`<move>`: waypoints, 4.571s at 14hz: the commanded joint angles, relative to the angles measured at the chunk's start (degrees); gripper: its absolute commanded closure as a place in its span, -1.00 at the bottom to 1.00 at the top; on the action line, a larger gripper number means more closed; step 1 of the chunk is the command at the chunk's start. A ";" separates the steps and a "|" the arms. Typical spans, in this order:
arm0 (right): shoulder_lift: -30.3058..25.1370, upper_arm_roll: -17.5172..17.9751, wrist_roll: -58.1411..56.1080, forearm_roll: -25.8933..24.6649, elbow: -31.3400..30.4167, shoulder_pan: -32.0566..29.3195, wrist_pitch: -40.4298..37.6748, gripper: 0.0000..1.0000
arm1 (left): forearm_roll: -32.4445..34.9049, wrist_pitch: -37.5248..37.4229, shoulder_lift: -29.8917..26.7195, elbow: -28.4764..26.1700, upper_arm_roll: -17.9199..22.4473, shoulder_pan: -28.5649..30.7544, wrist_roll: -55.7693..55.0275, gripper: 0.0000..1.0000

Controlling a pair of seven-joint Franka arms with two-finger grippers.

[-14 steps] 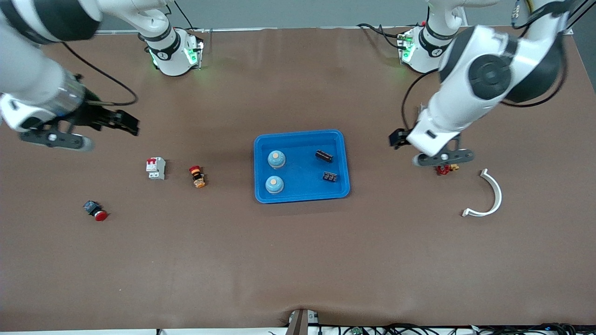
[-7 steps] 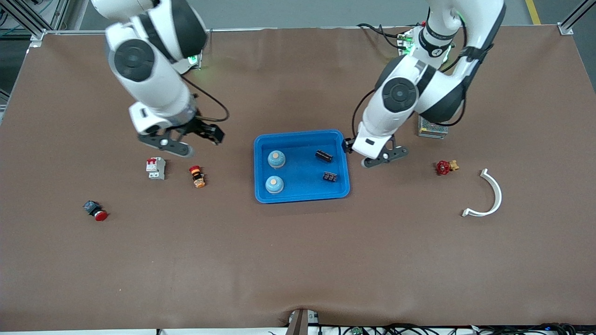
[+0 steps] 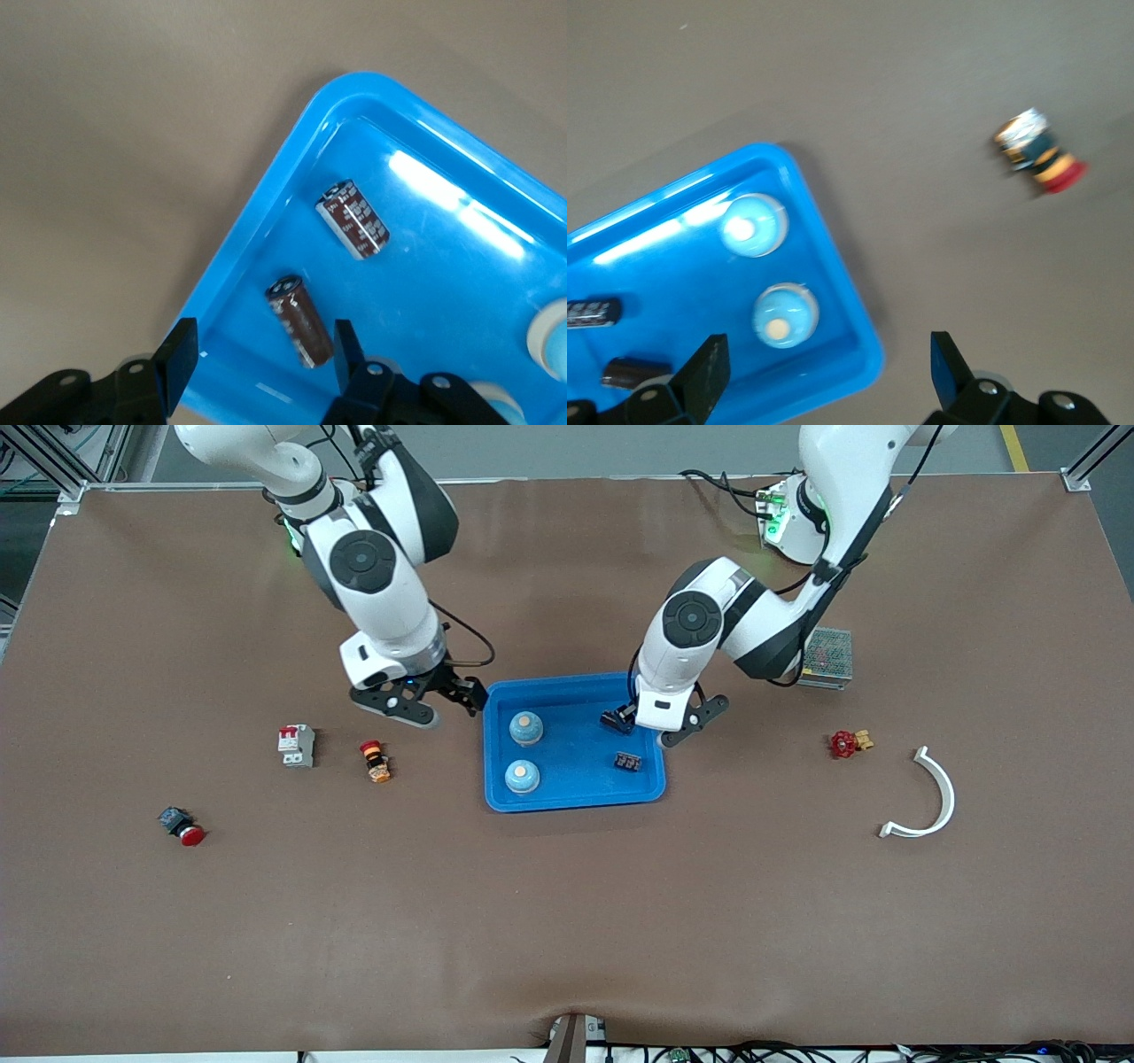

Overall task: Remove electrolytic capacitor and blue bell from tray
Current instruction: 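Move the right gripper to the bells while the left gripper reaches the capacitors, then grasp a bell with the right gripper while the left gripper grasps a capacitor, then carry the bell with the right gripper while the left gripper carries the capacitor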

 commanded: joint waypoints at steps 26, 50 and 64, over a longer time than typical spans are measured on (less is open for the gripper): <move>22.78 -0.63 11.03 -1.01 6.27 9.08 14.44 -1.00 | 13.91 -6.84 -2.29 1.59 -0.14 -2.14 -16.71 1.00; 12.16 -0.80 -23.39 1.37 21.12 -2.33 -26.33 1.00 | 16.98 -3.97 -8.54 -19.50 -0.06 28.89 23.40 1.00; 3.62 -0.89 -74.47 -5.40 9.19 -28.17 -18.28 1.00 | 16.98 2.72 -4.93 -19.42 -0.14 32.41 23.04 -1.00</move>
